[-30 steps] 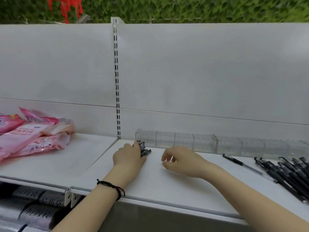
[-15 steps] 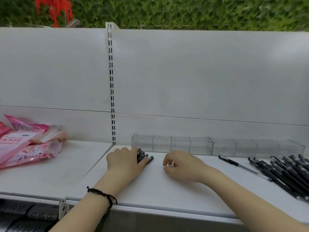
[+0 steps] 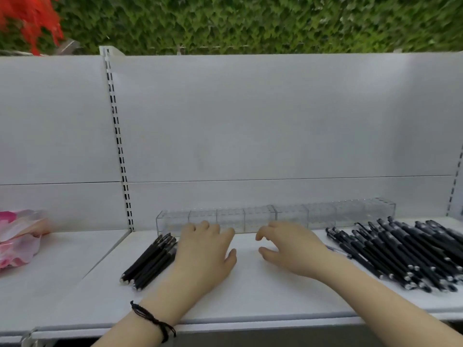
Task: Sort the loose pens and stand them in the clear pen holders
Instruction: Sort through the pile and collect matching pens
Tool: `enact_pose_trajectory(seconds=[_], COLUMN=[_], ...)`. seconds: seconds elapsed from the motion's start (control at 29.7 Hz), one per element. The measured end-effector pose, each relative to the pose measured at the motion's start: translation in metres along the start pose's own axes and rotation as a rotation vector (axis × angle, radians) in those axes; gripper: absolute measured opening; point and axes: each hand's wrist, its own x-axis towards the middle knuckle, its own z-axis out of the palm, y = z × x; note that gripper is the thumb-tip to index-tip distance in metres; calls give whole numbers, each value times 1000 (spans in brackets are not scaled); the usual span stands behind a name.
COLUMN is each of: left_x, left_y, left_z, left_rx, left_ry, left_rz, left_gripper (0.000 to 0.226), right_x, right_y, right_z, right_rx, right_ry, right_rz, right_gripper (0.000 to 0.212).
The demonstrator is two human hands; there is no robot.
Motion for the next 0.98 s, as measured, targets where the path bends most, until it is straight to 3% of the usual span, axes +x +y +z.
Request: enact_pose_trajectory(seconds=[0.44,0.64,0.98], left_x=[73,95,137], left_y=[149,178,196], left_z=[-6,-5,4], left_rx=[35,58,87], left_ry=[-47,-16,19], left_rz=[-6,-64,-64], left_gripper=[42,40,36], right_x=[-53,-53,-27], right_y=[154,206,236], right_z=[-45,-55,-47], right_rx=[-110,-180,-198], right_ry=[17,12,-63], right_rz=[17,-12,-72], right_gripper=[34,39,39])
